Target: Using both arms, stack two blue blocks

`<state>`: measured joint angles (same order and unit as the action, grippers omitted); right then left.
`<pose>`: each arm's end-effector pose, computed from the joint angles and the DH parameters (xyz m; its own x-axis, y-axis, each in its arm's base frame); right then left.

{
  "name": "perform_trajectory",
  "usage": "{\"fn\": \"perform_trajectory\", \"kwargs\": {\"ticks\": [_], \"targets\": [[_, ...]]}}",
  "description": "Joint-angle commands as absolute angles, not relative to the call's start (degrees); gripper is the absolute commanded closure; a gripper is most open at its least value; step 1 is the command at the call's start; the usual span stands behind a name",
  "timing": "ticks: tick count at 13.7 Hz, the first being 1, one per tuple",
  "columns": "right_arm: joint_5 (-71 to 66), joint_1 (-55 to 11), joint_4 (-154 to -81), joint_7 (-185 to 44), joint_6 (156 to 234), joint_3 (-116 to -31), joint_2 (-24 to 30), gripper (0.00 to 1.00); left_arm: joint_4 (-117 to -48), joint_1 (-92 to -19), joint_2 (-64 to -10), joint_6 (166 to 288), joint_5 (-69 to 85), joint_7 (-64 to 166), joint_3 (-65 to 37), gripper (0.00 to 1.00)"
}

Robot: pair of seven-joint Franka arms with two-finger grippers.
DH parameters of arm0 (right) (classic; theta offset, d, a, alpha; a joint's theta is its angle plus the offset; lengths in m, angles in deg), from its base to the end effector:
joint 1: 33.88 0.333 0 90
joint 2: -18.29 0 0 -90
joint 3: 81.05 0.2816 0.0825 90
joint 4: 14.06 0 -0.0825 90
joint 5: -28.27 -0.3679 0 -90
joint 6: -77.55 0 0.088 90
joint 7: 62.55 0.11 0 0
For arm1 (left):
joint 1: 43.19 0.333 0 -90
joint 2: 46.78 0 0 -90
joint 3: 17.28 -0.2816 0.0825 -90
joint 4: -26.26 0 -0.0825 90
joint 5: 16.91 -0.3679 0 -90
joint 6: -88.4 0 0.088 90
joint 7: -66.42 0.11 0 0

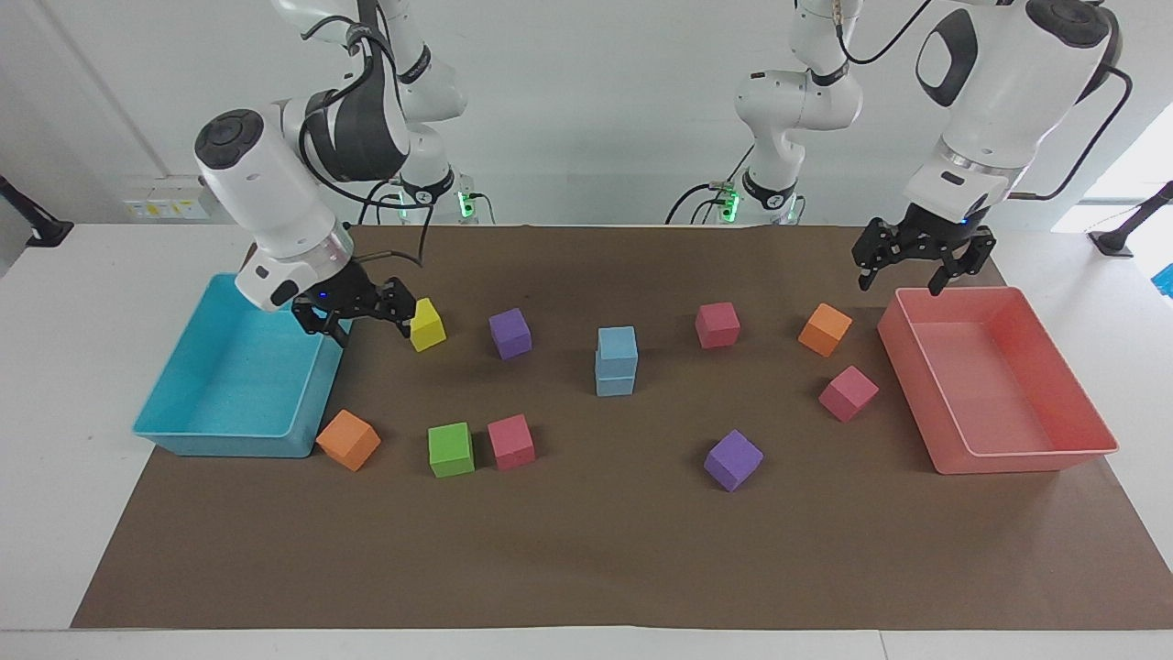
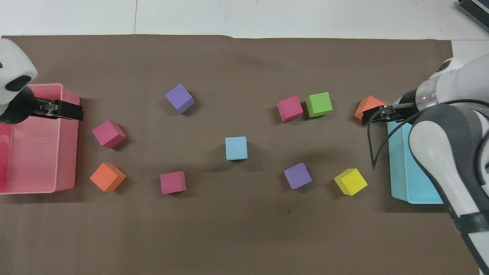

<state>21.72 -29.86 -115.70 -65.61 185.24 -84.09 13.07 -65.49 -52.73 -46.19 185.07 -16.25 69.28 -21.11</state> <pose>0.5733 0.0195 0.4700 0.9992 0.0358 0.0184 0.0375 -0.9939 -0.1035 0.5495 -0.0563 0.5781 0.9861 -0.1475 0.0760 -0.1484 -0.9889 0.0070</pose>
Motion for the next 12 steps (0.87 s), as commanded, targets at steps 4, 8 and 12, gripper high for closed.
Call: {"fn": "perform_trajectory", "kwargs": {"ticks": [4, 8, 12], "targets": [[28.0, -31.2, -111.5, -62.6, 177.9, -84.2, 16.7, 0.00, -56.6, -50.6, -46.1, 174.0, -17.0, 70.2, -20.9, 0.00], [29.4, -31.8, -104.7, -62.6, 170.4, -84.2, 16.7, 0.00, -59.5, -51.0, -49.1, 173.1, -16.6, 69.3, -20.4, 0.00], [30.8, -31.9, -100.3, -62.7, 165.1, -84.1, 16.7, 0.00, -61.7, -51.0, -50.6, 171.6, -16.6, 69.2, -20.4, 0.00]]}}
